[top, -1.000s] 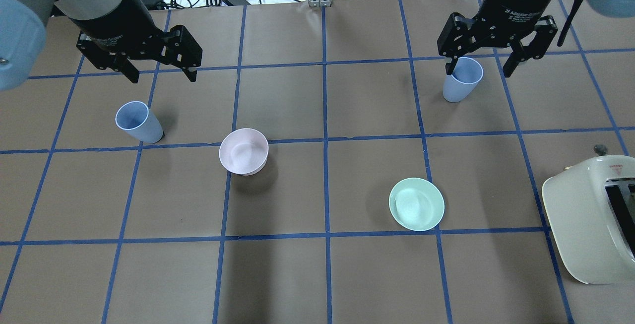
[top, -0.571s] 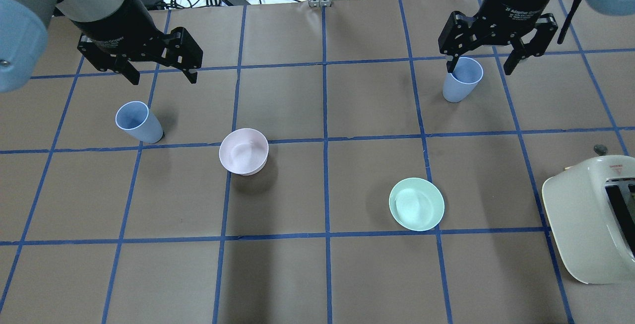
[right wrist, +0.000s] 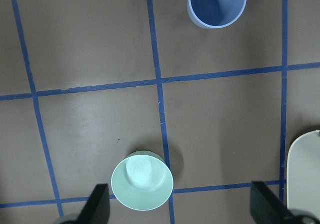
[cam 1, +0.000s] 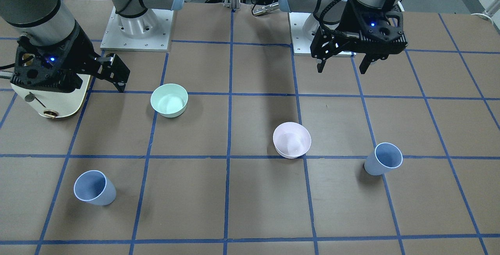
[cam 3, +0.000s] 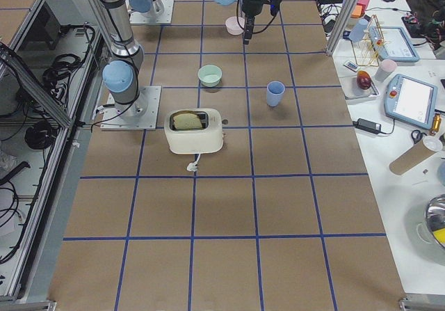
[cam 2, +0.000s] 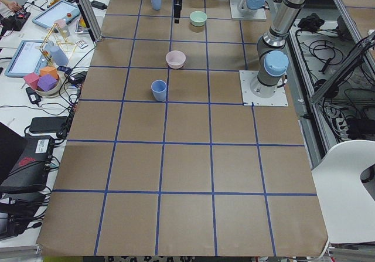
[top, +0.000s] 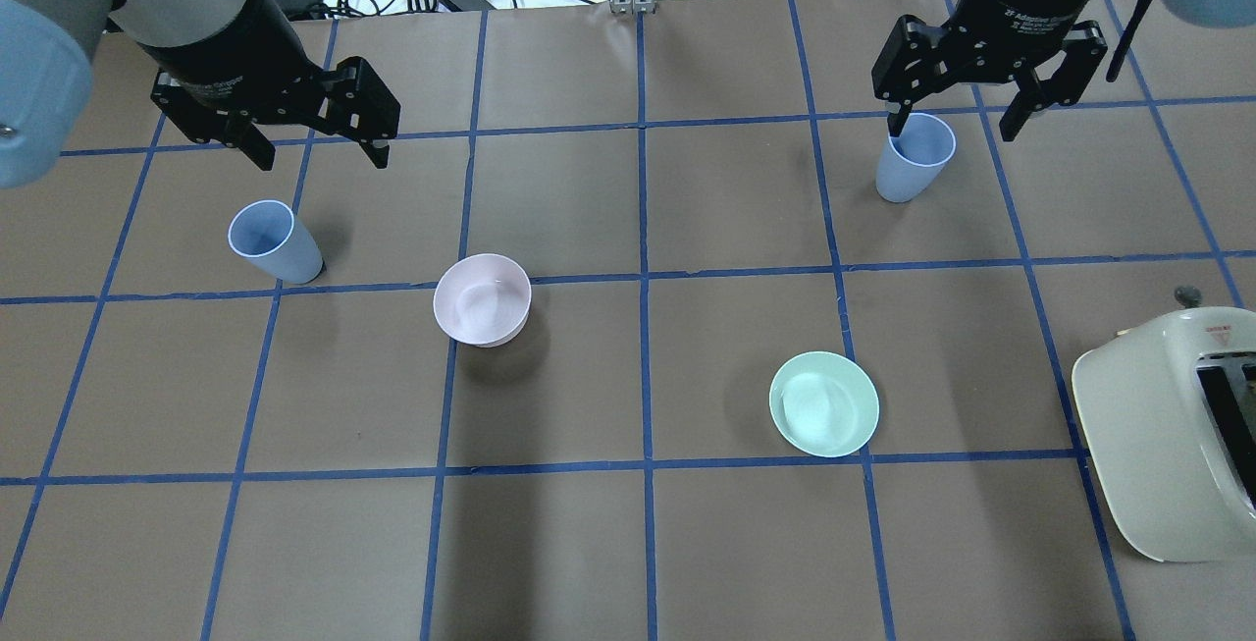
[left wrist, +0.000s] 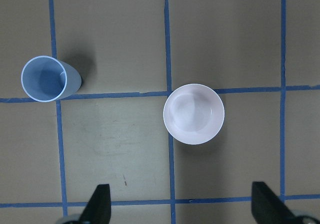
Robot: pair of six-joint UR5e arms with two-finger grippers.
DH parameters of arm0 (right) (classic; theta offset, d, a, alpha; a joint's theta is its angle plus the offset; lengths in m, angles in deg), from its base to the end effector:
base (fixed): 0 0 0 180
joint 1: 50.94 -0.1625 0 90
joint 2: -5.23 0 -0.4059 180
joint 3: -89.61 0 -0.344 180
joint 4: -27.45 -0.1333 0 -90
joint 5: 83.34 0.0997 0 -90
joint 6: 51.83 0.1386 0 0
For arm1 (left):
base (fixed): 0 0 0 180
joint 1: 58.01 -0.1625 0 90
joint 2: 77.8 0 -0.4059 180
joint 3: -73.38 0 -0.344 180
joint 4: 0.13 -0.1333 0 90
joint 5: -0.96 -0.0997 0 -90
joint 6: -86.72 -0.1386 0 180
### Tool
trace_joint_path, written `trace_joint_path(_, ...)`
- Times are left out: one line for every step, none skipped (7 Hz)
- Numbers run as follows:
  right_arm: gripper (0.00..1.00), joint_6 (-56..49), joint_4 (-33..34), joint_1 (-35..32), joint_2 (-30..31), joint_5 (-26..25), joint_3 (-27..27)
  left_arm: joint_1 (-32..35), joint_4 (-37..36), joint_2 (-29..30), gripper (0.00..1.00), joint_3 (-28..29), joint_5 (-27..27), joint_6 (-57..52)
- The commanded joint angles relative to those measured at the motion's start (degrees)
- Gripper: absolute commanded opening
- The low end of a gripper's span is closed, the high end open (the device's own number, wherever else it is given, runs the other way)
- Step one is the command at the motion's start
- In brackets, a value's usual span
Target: Stack blue cups with both arms
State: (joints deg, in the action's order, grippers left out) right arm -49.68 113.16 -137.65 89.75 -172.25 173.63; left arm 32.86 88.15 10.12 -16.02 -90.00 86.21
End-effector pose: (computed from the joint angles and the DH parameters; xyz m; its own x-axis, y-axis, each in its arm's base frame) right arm 0.1086 -0.4801 0.4247 -0.9952 0.0960 -0.0165 0.0947 0.9933 0.0668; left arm -0.1376 -0.4369 0.4537 -0.9996 0.0228 -0.0174 0.0240 0.9968 -0.0766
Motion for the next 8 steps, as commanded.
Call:
trace_joint_path(1.0, 0.4, 0.0, -0.2, 0.1, -0.1, -0.1, 0.0, 0.1, -0.1, 1.0, -0.1, 0.0, 0.2)
trace_joint_path(1.0, 0.4, 0.6, -0.3, 0.2, 0.0, -0.1, 0.0, -0.6, 0.8, 1.0, -0.1, 0.0, -0.5)
trace_joint_path(1.0, 0.4, 0.9, -0.3, 0.3, 0.1, -0.1, -0.1, 0.0, 1.2, 1.0, -0.1, -0.4, -0.9)
trace_joint_path(1.0, 0.6, 1.0, -0.3, 0.0, -0.4, 0.2, -0.5, -0.1, 1.9, 1.0, 0.1, -0.2, -1.1)
trace_joint_path(1.0, 0.0, 1.5, 0.0, -0.5, -0.1, 0.0, -2.9, -1.7, 5.8, 1.0, -0.6, -0.6, -2.6)
trace_joint_path(1.0, 0.0, 3.4, 0.3, -2.7, -0.6, -0.3, -7.8, -10.8, 10.4, 1.0, -3.4, -1.1, -3.9)
trace_joint_path(1.0, -0.8, 6.5, 1.8, -5.9, -3.3, -1.8, -11.8, -17.5, 14.7, 1.0, -6.3, -1.2, -4.4)
trace_joint_path(1.0, -5.4, 8.7, 4.9, -10.6, -3.3, -4.4, -14.8, -18.1, 17.3, 1.0, -7.7, -1.4, -5.0)
